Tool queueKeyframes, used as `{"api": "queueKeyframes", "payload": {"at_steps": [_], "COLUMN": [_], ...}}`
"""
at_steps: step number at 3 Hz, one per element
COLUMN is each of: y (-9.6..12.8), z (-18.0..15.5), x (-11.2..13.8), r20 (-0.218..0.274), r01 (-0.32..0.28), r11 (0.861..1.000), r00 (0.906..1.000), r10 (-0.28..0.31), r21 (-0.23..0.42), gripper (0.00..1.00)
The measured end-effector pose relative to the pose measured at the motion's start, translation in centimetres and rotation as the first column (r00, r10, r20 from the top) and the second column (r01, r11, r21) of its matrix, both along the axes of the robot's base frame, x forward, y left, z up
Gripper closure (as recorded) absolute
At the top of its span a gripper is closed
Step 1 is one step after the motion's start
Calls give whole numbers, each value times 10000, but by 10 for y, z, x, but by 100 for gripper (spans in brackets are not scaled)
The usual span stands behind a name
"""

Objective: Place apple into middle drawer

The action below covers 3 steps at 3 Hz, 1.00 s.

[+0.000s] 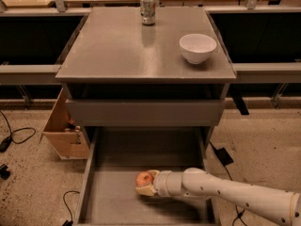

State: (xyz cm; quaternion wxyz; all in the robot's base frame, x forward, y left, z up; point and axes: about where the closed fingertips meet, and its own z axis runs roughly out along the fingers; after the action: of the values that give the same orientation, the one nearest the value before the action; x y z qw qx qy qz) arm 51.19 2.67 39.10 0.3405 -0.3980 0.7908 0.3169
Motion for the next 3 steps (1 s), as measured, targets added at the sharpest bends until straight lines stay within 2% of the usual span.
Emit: {"api": "queueKeyframes", "payload": {"at_steps": [3], "y": [0], "z": [0], "x": [0], "r20": [-1], "r01": [-2], "r11": [10000], "r00": [10000], "r10": [2], "r21": [1], "gripper": [11]}}
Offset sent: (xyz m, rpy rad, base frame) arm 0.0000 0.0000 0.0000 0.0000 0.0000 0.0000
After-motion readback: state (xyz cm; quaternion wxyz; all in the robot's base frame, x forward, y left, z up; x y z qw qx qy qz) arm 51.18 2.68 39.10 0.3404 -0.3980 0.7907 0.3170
